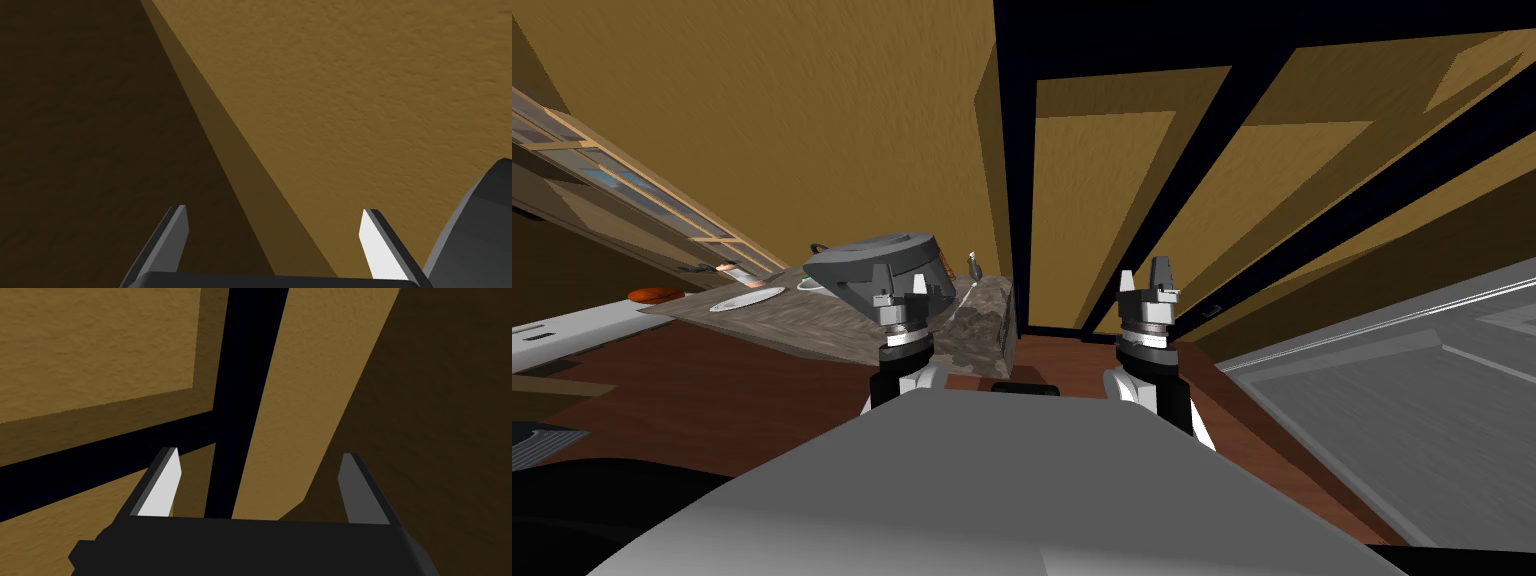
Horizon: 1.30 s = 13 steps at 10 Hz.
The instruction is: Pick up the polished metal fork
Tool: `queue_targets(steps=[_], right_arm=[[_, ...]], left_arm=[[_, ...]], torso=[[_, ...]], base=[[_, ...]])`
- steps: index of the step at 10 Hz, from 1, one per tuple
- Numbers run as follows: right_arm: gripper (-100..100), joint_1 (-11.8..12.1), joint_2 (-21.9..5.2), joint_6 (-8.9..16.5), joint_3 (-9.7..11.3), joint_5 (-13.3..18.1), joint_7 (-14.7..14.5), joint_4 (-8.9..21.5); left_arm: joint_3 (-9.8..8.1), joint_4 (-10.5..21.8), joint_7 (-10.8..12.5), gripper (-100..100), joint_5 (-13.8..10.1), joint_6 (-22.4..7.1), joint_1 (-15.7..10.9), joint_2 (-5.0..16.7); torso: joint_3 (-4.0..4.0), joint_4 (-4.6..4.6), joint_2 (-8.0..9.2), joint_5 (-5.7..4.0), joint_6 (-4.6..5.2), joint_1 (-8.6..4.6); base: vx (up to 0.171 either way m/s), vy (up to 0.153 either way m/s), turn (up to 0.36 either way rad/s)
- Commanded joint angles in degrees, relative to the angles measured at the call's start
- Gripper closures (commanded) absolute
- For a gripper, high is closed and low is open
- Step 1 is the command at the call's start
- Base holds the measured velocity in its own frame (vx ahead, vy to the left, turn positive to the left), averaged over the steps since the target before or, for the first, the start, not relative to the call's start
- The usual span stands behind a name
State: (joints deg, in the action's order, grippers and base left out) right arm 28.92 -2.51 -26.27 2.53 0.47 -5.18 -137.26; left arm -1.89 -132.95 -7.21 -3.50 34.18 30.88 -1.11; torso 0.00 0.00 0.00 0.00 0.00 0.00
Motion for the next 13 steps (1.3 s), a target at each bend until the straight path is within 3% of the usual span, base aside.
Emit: queue_targets(steps=[1, 8, 13], right_arm=[[0, 0.00, 0.00, 0.00, 0.00, 0.00, 0.00, 0.00], [0, -0.01, 0.00, 0.00, 0.00, 0.00, 0.00, 0.00], [0, -0.01, 0.00, 0.00, 0.00, 0.00, 0.00, 0.00]], left_arm=[[0.31, 0.70, 0.15, -100, -0.05, -0.01, 0.23, 2.45], [2.69, 6.14, 1.26, -100, -0.38, -0.04, 1.99, 13.36], [4.13, 9.31, 1.90, -100, -0.57, -0.02, 3.04, 19.71]], torso=[[0.00, 0.00, 0.00, 0.00, 0.00, 0.00], [0.15, 0.06, 0.26, -0.01, 0.00, -0.02], [0.15, 0.06, 0.26, -0.02, 0.00, -0.09]], base=[[-0.018, -0.003, -0.001], [-0.060, -0.015, -0.001], [-0.059, -0.020, -0.002]])
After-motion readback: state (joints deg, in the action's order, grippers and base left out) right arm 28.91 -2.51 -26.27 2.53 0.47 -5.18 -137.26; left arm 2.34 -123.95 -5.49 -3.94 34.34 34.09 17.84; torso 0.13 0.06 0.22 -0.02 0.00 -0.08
